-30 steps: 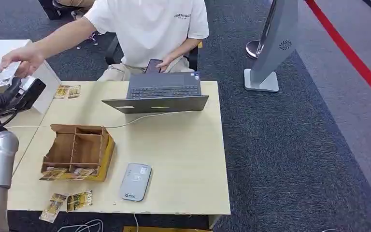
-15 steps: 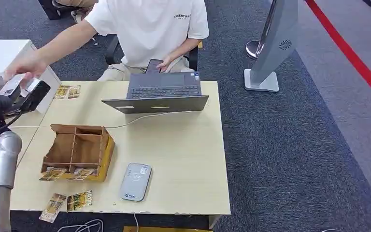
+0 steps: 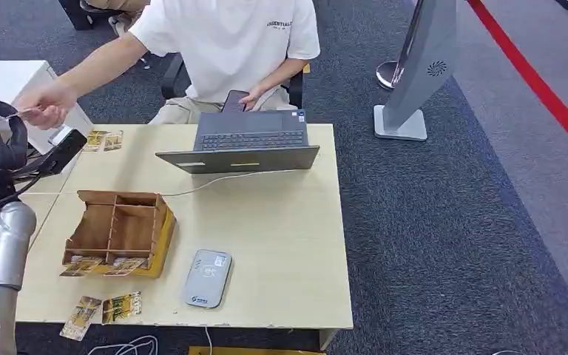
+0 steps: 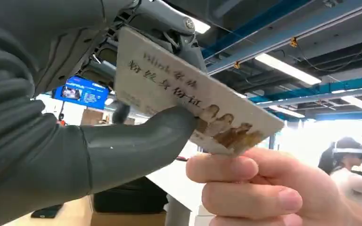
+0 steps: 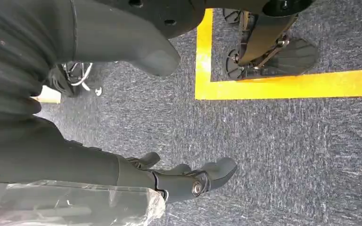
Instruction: Pass the card to the sensor for recognition and then transmit it.
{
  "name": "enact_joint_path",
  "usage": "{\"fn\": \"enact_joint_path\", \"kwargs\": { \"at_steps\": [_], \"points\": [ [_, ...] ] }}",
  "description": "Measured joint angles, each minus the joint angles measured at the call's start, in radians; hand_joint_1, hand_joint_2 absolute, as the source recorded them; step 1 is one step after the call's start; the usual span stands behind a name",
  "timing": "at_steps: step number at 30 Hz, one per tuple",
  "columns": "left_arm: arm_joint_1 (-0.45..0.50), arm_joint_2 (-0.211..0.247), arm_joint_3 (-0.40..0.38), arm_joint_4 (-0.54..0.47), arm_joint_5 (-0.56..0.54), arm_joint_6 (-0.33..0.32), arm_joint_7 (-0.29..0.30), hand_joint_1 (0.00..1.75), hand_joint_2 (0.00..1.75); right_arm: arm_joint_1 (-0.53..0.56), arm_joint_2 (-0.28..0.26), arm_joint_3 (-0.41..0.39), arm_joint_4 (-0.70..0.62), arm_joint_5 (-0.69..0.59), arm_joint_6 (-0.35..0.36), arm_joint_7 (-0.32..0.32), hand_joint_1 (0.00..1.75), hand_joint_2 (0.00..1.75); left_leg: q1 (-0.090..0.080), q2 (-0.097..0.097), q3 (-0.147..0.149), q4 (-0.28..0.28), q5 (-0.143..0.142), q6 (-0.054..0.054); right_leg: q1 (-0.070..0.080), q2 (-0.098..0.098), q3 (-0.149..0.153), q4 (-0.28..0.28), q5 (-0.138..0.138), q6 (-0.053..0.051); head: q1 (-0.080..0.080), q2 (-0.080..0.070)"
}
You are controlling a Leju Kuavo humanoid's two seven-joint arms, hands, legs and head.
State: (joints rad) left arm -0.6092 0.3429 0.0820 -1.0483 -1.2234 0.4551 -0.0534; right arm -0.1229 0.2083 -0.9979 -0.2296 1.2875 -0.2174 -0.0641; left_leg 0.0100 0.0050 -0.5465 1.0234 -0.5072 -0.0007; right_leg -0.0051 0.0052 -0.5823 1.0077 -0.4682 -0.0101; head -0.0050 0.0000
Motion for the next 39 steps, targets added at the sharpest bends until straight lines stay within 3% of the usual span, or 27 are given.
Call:
{"fn": "enact_joint_path", "kwargs": {
  "at_steps": [14,21,25,28,34,39],
  "points": [
    [0.005,-0.004,-0.008,-0.004,0.016,-0.001,-0.004,1.75,1.75,0.0,0.0,0.0,0.001,-0.004,-0.001,-0.001,0.0,1.75,0.0,0.0,0.0,0.0,0.0,0.0,0.0,0.0,0.0,0.0,0.0,0.0,0.0,0.0],
    [0.219,-0.064,-0.078,-0.297,-0.018,0.051,-0.025,1.75,1.75,0.004,0.0,0.006,0.003,-0.006,-0.003,0.001,0.0,1.75,-0.001,0.001,0.0,0.0,-0.001,0.001,-0.001,0.001,0.0,-0.001,0.0,0.0,0.0,0.0],
    [0.348,-0.105,-0.155,-0.489,-0.08,0.119,-0.033,1.75,1.75,0.006,0.0,0.011,0.003,-0.009,-0.007,0.0,0.0,1.75,-0.001,0.0,0.0,0.0,-0.002,0.001,-0.001,0.0,0.0,-0.002,0.0,0.001,0.0,0.0],
    [0.418,-0.127,-0.222,-0.587,-0.109,0.135,-0.033,1.75,1.75,0.009,0.0,0.014,0.003,-0.014,-0.01,0.0,0.0,1.75,-0.001,0.001,0.0,0.0,-0.002,0.002,-0.001,0.0,0.0,-0.002,0.0,0.001,0.0,0.0],
    [0.502,-0.155,-0.334,-0.673,-0.112,0.132,-0.017,1.75,1.75,0.014,0.0,0.017,0.003,-0.026,-0.021,-0.002,0.0,1.75,-0.001,0.0,0.0,0.0,-0.002,0.002,-0.001,0.0,0.0,-0.002,0.0,0.001,0.0,0.0],
    [0.549,-0.173,-0.392,-0.654,-0.082,0.049,0.023,1.75,1.75,0.023,0.0,0.017,0.003,-0.04,-0.024,-0.006,0.0,1.75,0.0,0.0,0.0,0.0,-0.002,0.002,-0.001,-0.001,0.0,-0.001,0.0,0.001,0.0,0.0]
  ]
}}
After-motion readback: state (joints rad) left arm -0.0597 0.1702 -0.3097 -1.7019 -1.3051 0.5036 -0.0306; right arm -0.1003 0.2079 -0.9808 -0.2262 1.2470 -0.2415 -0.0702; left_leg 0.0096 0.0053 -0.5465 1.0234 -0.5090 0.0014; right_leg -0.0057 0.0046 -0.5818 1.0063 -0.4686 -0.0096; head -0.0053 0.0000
